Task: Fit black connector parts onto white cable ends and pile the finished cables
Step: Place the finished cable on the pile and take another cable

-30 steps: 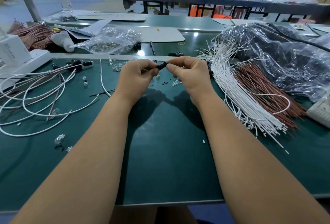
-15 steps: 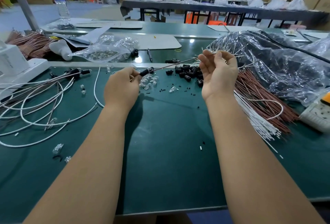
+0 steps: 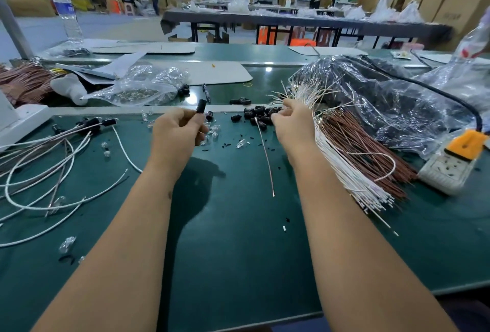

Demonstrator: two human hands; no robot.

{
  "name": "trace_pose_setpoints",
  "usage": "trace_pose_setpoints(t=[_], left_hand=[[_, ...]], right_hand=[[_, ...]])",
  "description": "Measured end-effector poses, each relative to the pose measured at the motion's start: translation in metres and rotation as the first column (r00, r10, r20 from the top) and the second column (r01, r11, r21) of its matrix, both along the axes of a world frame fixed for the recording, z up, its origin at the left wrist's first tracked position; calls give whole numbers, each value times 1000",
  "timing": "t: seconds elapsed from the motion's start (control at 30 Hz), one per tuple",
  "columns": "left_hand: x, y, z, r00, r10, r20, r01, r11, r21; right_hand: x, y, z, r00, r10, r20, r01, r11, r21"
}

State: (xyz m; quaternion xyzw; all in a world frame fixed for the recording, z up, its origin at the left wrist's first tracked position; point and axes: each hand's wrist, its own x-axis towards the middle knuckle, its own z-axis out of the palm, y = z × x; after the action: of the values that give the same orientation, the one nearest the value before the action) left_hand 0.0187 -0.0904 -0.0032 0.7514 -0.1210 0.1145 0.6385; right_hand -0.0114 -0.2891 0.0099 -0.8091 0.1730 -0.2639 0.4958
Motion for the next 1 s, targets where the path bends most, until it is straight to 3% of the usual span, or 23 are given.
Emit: trace_pose_setpoints(t=[0.1, 0.27, 0.43, 0.73, 0.83, 1.0], left_hand=[[-4, -3, 5, 961, -227, -155, 188, 954, -235], [-7, -4, 9, 899, -379, -218, 278, 881, -384], [-8, -4, 9, 867, -448, -219, 335, 848, -410], [-9, -6, 10, 827, -507, -243, 382, 824, -418], [-10, -7, 7, 873, -447, -196, 376, 872, -312], [-6, -8, -2, 957, -259, -132, 275, 955, 115]], right_hand=[[-1, 7, 1, 996, 35, 76, -34, 999, -15], [-9, 30, 9, 939, 276, 206, -301, 949, 98], [-9, 44, 8, 858, 458, 232, -508, 821, 261], [-2, 47, 1, 848, 446, 286, -513, 825, 237], [0, 47, -1, 851, 445, 278, -508, 833, 220], [3, 37, 0, 889, 332, 315, -421, 862, 281]])
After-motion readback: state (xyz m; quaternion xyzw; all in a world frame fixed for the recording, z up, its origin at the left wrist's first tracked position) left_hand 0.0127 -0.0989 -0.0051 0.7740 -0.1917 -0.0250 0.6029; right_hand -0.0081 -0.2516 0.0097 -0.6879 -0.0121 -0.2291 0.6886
